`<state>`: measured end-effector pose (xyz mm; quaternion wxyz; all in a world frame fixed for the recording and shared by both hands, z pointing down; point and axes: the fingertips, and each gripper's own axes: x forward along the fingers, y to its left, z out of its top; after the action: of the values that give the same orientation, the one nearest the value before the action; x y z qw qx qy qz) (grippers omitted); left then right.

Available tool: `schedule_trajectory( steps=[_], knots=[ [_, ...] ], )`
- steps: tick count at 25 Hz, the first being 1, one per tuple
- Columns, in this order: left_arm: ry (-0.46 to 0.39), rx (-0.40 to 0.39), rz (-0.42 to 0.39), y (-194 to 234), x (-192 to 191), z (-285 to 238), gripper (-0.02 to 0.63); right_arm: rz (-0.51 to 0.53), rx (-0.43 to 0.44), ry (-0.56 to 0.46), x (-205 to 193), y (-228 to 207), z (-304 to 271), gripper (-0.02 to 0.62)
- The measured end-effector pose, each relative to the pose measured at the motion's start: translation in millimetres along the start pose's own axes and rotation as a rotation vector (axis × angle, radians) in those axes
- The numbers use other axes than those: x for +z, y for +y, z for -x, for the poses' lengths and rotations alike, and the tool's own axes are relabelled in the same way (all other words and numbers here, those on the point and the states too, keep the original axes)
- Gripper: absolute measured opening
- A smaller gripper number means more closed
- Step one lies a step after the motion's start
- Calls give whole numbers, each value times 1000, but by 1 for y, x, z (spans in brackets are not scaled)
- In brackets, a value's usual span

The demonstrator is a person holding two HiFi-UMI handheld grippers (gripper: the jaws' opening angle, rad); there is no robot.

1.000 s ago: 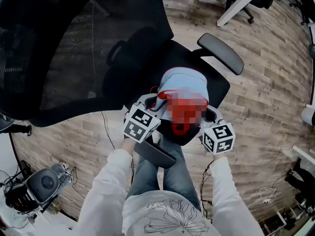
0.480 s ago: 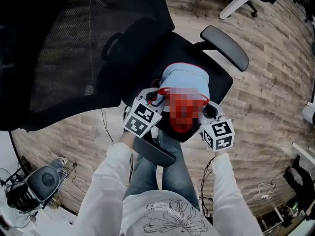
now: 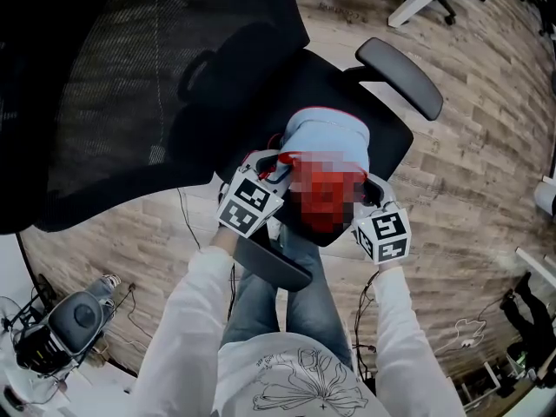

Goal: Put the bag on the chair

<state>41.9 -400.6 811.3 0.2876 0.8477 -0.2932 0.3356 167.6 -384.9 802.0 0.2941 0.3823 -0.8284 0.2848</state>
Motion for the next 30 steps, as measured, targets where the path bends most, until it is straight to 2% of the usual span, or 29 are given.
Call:
schedule_trajectory(
  steps=[6,9,13,16,20,23,26,30],
  knots=[
    [-29,27,16,1,0,8,144,8,-91,26,-3,-2,6,152],
    [-45,48,45,3,1,26,149,-20,-110,3,2,1,18,169],
    [-117,73,62,5,18,58,150,-35,-163,-43,15,-3,47,169],
    [-178,92,71,1,35,84,150,-78,-216,-109,32,-7,75,167],
    [-245,103,72,-20,62,124,150,-137,-259,-215,65,1,121,135],
    [-339,122,60,-27,95,156,150,-134,-284,-312,100,9,148,132],
    [-420,134,43,-41,121,188,149,-124,-326,-406,127,21,179,73],
    [-471,183,-18,-59,147,227,146,-106,-354,-491,155,40,213,47]
  ],
)
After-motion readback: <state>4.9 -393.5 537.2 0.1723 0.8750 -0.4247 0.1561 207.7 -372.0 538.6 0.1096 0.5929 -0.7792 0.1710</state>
